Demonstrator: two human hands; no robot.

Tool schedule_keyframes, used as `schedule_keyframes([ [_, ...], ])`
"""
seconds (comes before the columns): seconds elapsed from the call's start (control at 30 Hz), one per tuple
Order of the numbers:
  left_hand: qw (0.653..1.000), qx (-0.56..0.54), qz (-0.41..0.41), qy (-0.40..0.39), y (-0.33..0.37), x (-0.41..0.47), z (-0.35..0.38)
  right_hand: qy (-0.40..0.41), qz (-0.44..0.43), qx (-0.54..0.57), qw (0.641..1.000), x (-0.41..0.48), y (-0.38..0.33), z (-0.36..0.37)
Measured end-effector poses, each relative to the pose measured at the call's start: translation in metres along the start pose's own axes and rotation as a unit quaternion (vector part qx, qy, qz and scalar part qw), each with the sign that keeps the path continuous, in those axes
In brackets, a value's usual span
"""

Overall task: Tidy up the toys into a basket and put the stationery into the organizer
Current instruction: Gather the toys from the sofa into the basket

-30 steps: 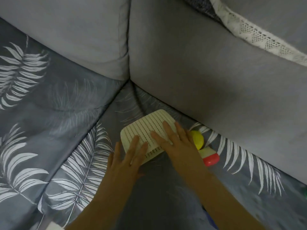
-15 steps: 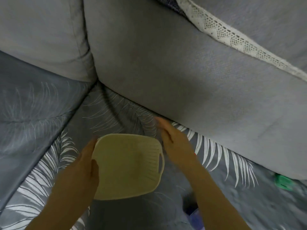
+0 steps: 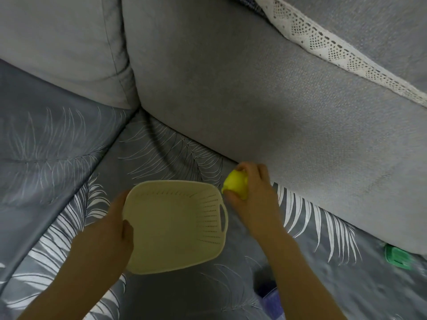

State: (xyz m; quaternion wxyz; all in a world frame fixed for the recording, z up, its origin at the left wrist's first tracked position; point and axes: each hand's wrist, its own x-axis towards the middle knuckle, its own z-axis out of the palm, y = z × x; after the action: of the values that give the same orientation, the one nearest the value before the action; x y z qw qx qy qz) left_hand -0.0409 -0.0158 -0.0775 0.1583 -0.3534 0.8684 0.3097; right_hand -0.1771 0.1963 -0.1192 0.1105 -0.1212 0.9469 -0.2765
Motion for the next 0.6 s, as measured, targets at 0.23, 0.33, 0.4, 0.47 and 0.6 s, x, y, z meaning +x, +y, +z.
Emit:
schedule_keyframes([
  [0.23, 0.997, -0.055, 0.044, -0.028, 0.028, -0.004, -0.003, -0.048, -0.169, -0.132, 0.976, -0.045, -0.048, 0.004],
  [0.33, 0.995, -0.073, 0.044, -0.044, 0.034, -0.008, -0.001, -0.043, -0.120, -0.210, 0.969, -0.045, -0.041, 0.011],
  [0.4, 0.994, -0.055, 0.053, -0.072, 0.036, -0.012, 0.003, -0.031, -0.083, -0.227, 0.970, -0.042, -0.038, 0.009],
  [0.47, 0.993, -0.053, 0.074, -0.076, 0.037, -0.013, 0.008, -0.007, -0.068, -0.254, 0.965, -0.040, -0.034, 0.009],
  [0.6, 0.992, -0.045, 0.106, -0.051, 0.035, -0.014, 0.018, -0.013, -0.039, -0.333, 0.942, -0.048, -0.026, 0.015],
])
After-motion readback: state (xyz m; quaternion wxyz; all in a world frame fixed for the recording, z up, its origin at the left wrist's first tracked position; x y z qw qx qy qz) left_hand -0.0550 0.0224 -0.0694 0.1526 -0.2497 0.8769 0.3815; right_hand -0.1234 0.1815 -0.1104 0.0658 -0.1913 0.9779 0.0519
